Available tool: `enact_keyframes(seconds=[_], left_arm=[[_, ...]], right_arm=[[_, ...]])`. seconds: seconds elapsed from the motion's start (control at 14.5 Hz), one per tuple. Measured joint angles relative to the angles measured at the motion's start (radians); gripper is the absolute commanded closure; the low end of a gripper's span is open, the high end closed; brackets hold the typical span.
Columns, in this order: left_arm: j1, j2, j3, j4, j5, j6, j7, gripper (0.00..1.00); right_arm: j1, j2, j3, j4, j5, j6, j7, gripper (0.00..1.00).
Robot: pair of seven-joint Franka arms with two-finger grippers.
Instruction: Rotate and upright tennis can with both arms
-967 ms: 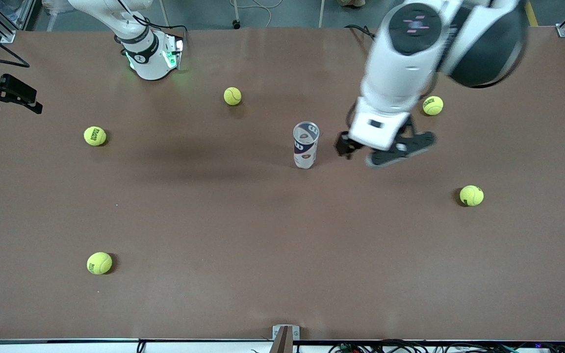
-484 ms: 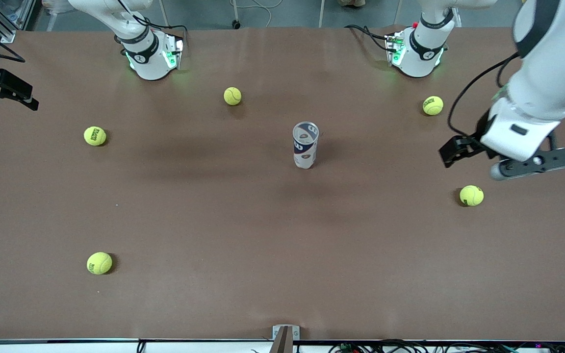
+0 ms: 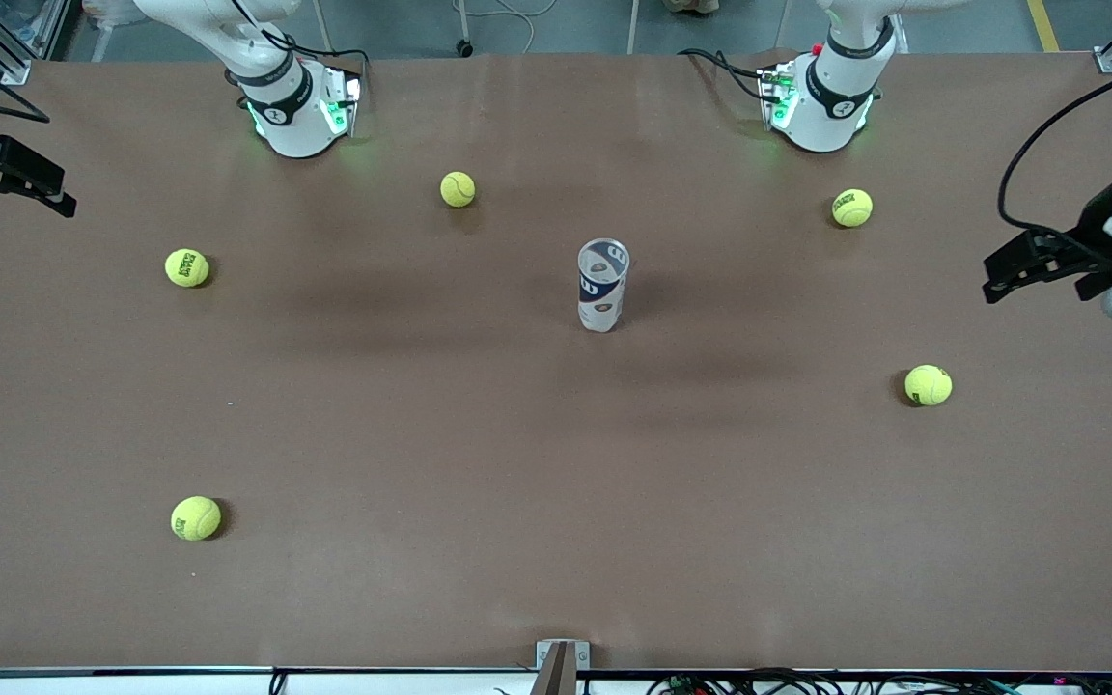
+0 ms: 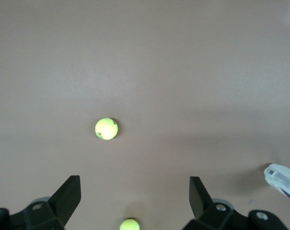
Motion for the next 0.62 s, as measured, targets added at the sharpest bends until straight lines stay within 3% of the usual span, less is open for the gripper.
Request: enact_keyframes(seconds=[0.62], left_arm=[[0.040, -0.002, 0.002, -0.001, -0.046, 0.001, 0.006, 0.00]], right_arm=[[0.000, 0.000, 0.002, 0.000, 0.000, 0.000, 0.000, 0.00]])
